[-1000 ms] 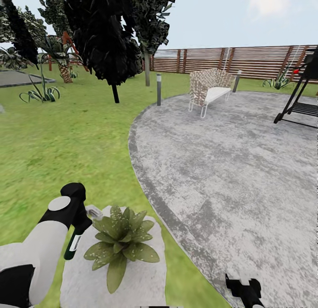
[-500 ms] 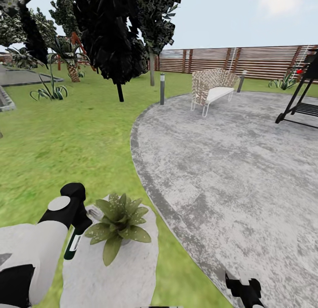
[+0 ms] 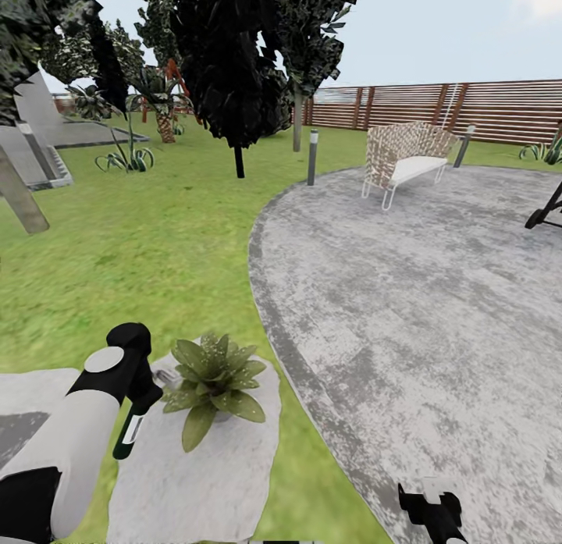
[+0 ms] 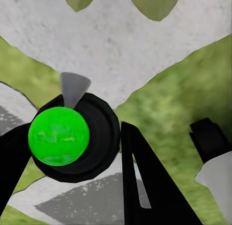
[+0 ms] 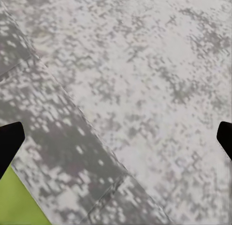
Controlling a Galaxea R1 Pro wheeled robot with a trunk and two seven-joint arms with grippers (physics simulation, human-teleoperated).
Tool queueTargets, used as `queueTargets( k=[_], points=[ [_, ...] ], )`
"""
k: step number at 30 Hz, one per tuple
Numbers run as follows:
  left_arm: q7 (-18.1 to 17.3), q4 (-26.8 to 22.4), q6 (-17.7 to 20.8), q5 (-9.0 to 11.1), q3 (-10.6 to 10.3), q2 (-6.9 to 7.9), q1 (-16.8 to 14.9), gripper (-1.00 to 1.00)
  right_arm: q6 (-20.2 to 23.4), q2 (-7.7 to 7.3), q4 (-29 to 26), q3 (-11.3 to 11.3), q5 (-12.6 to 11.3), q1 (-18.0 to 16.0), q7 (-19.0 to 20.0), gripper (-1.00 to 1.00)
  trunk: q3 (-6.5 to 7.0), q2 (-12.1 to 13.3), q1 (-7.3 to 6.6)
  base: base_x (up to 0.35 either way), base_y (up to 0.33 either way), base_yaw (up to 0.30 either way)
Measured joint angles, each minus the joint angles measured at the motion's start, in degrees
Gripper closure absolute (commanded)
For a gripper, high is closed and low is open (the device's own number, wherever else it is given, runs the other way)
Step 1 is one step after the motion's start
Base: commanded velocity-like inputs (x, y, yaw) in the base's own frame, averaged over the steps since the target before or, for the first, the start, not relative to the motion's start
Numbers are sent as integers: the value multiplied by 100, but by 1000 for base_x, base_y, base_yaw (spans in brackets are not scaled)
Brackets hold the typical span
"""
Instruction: Pick up the pesticide atomizer in the garden and spray insectifuge to fully cover both potted plants in the garden.
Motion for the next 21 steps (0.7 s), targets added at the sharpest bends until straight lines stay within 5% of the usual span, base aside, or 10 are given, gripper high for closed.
queueTargets(
  k=[9,21],
  points=[
    [2,5,7,-31,-30,-4,6,100,-1,0,0,-1,0,-1,0,-100,0,0,0,-106,-14,151],
    [2,62,8,14,-32,-52,9,100,-3,-1,0,0,0,-1,3,-100,0,0,2,-50,-243,117]
  ],
)
